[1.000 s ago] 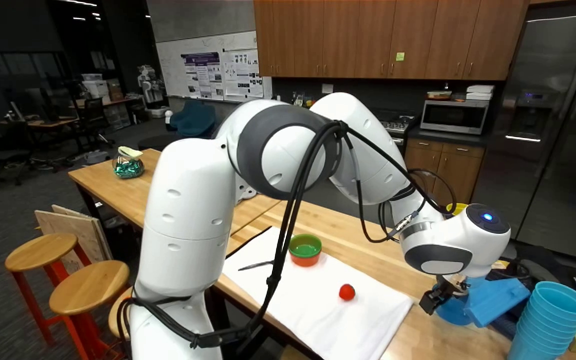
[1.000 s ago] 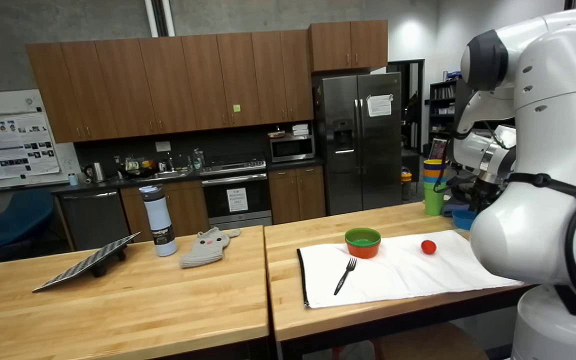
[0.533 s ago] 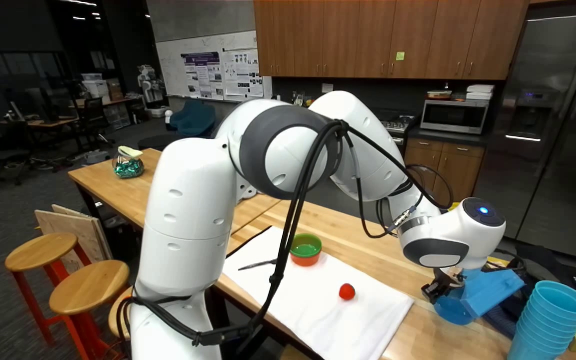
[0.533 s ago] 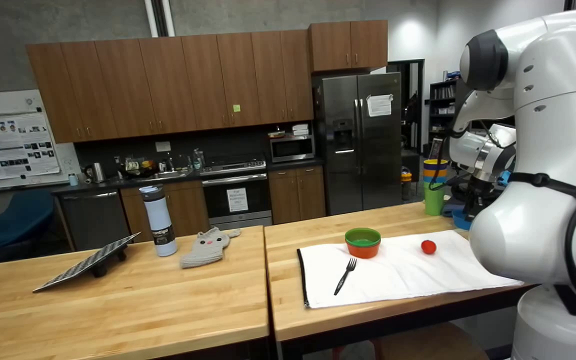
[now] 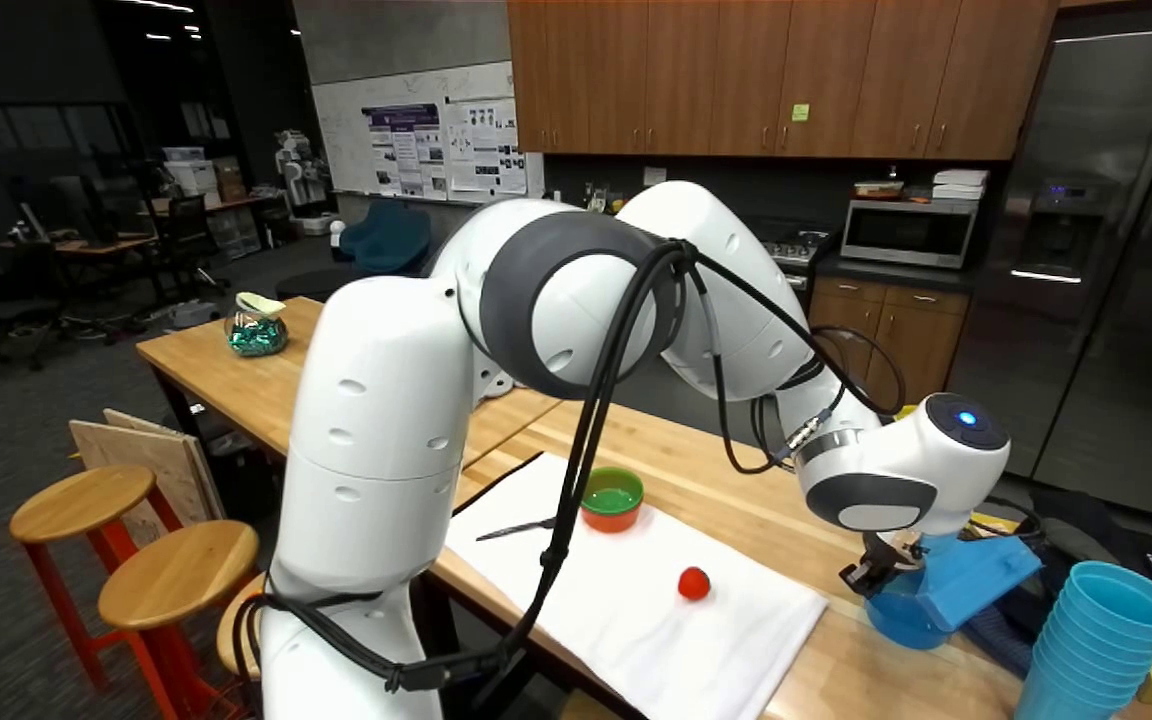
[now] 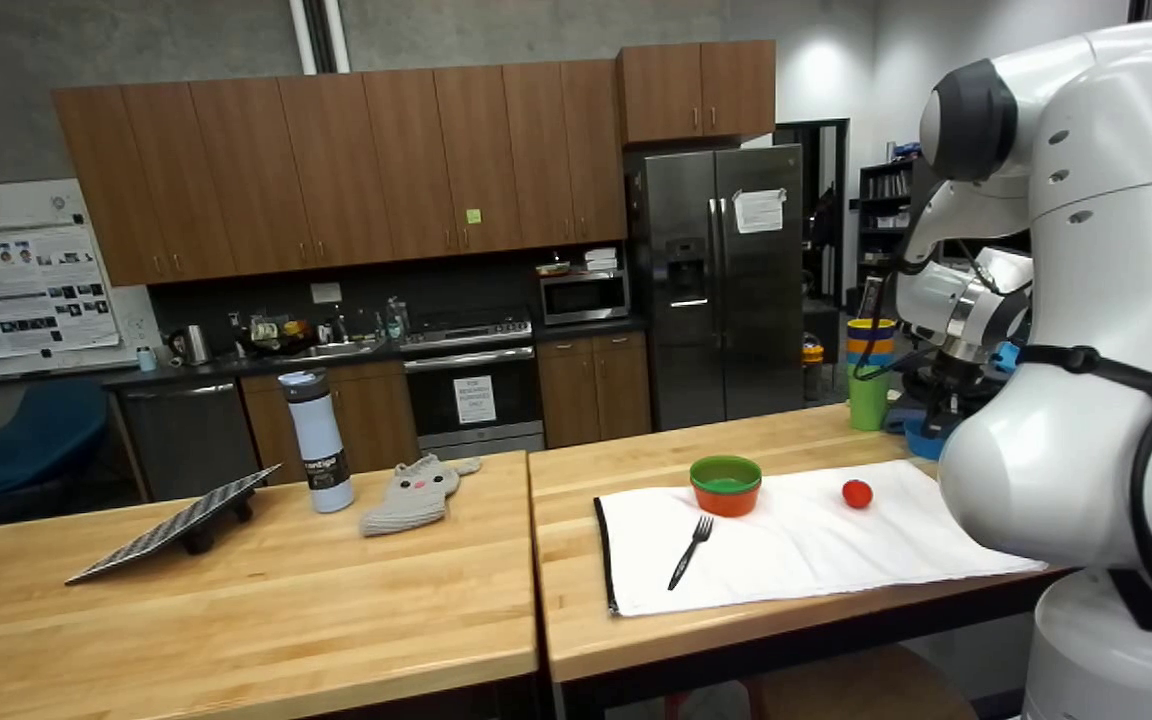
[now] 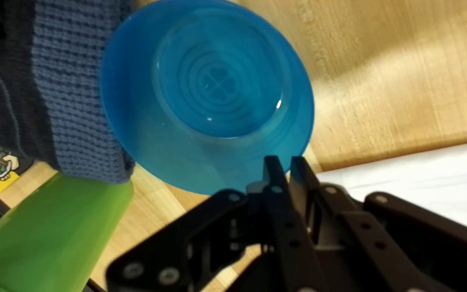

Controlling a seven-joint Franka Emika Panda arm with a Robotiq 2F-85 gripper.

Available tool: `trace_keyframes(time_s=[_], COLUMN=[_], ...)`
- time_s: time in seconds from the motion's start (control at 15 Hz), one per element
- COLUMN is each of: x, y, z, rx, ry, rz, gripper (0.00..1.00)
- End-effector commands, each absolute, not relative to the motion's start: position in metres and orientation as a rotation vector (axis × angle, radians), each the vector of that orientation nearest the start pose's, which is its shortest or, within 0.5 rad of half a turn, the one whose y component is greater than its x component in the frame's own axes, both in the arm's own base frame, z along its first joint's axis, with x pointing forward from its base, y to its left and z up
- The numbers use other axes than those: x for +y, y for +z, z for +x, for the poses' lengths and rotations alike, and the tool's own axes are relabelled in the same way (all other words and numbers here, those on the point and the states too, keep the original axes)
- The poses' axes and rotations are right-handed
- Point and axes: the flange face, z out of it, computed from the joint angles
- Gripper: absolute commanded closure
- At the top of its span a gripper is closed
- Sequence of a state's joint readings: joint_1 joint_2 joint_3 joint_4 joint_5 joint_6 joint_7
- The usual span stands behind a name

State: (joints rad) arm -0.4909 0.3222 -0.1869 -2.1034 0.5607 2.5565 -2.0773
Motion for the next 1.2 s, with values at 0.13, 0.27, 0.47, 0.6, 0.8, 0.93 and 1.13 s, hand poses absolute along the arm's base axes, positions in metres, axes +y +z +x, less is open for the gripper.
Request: trace_keyframes(time_s=[0.13, 0.27, 0.47, 0.6, 0.8, 0.93, 1.13], x=[-0.375, -0.373, -0.374, -0.375, -0.376, -0.376, -0.377], y=[0.278, 0.276, 0.274, 0.274, 0.272, 0.271, 0.268], z=[0.459, 0.457, 0.456, 0.456, 0.456, 0.455, 0.454], rx=[-1.478, -1.471, -1.465, -1.463, -1.451, -1.447, -1.434], ry=[-0.485, -0.484, -0.482, -0.484, -0.484, -0.481, -0.471], rz=[-2.824, -2.822, -2.82, -2.817, -2.811, -2.807, -2.799], gripper=[0.69, 0.37, 0.25, 0.14, 0.0, 0.0, 0.0])
